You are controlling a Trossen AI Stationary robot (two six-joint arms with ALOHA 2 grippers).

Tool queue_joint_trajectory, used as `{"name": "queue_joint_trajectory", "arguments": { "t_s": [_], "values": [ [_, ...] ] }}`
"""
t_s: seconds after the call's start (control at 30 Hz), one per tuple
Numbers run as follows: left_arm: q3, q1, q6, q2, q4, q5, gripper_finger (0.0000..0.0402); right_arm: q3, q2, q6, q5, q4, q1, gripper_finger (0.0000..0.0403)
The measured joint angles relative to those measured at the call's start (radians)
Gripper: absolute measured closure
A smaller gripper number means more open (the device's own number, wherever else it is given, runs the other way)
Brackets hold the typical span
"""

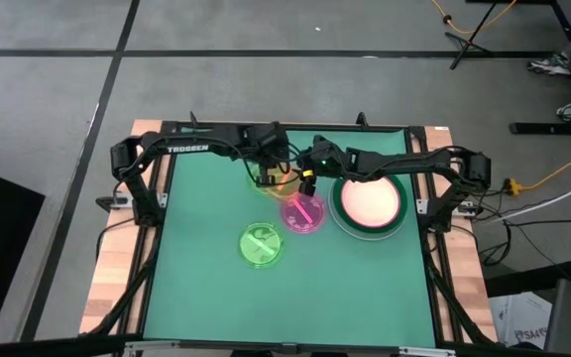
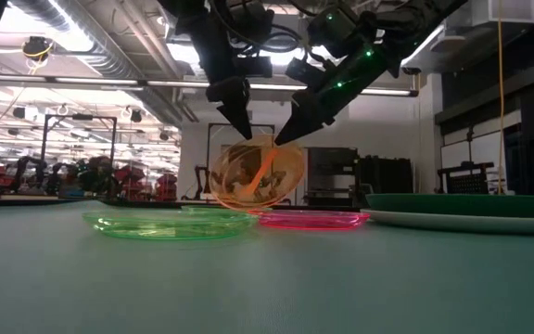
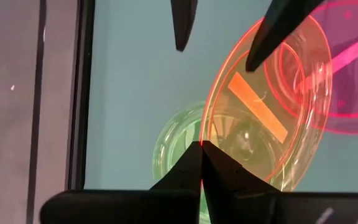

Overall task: Stack plastic plates
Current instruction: Stack the orange plate on top of the white plate

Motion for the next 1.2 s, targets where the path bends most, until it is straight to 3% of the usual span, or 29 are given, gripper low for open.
{"name": "queue_joint_trajectory", "arguments": {
  "t_s": [0.2, 0.53, 1.2],
  "values": [
    [0.0, 0.0, -0.019, 0.0, 0.025, 0.0, 0.0401, 0.0, 0.0, 0.002, 0.0, 0.0, 0.0, 0.0232],
    [0.0, 0.0, -0.019, 0.0, 0.03, 0.0, 0.0401, 0.0, 0.0, 0.001, 0.002, 0.0, 0.0, 0.0299],
    [0.0, 0.0, -0.019, 0.0, 0.029, 0.0, 0.0401, 0.0, -0.001, 0.0, 0.009, 0.001, 0.0, 0.0385]
  ]
}}
